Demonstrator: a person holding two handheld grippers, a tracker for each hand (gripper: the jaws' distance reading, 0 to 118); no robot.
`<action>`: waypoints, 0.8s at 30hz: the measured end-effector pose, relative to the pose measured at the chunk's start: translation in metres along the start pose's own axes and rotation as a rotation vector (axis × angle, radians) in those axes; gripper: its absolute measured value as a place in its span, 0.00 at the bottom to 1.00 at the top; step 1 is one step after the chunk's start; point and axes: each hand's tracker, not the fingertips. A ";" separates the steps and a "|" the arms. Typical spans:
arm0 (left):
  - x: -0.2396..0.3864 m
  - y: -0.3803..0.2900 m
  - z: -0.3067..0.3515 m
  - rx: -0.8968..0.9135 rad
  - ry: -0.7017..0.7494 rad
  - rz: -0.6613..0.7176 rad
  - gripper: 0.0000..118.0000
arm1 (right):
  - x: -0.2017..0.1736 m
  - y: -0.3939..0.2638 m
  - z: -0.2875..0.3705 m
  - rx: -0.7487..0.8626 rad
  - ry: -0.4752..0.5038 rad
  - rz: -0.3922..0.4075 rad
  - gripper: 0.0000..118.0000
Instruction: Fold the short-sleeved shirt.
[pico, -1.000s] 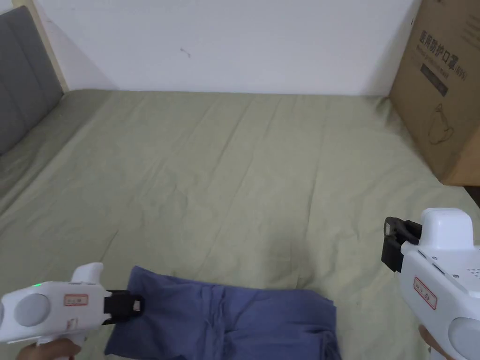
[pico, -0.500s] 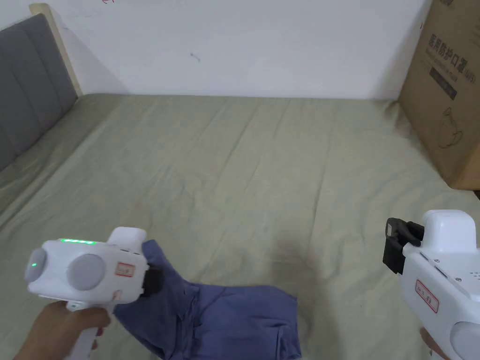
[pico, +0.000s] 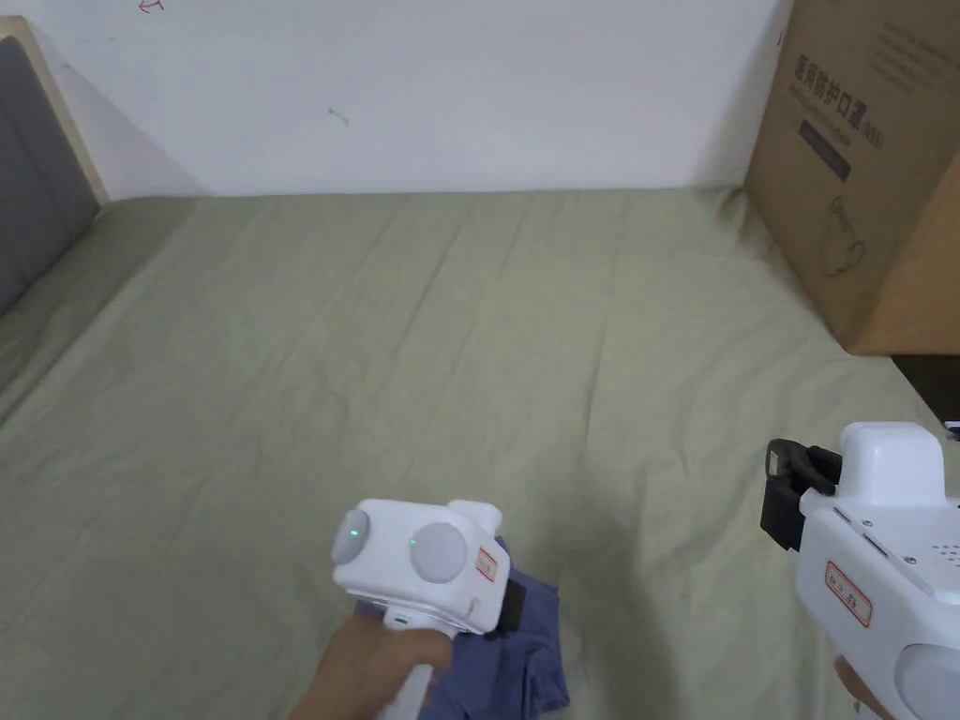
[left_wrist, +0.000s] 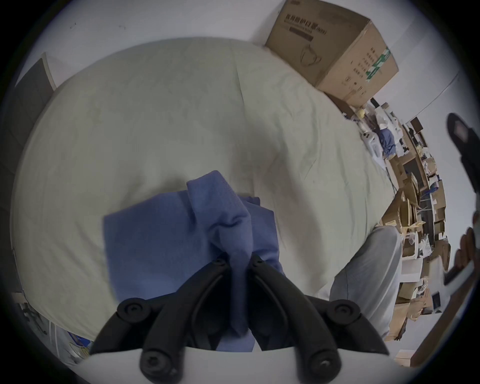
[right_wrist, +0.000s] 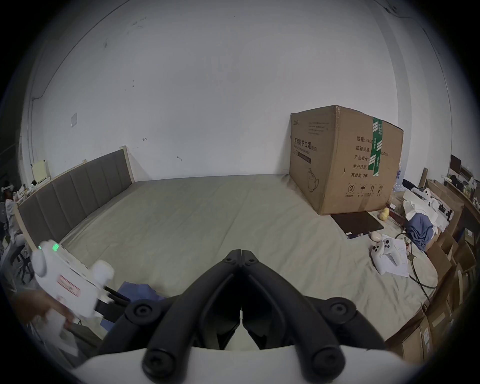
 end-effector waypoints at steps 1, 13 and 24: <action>0.004 0.000 -0.012 -0.009 0.003 -0.004 0.07 | 0.001 0.000 0.000 -0.002 -0.004 0.000 0.00; 0.022 -0.011 0.031 0.248 -0.126 -0.027 0.86 | 0.006 0.002 0.002 0.005 -0.012 -0.017 0.00; -0.017 -0.048 0.083 0.675 0.033 -0.034 0.00 | 0.004 0.004 0.005 0.018 0.000 -0.023 0.00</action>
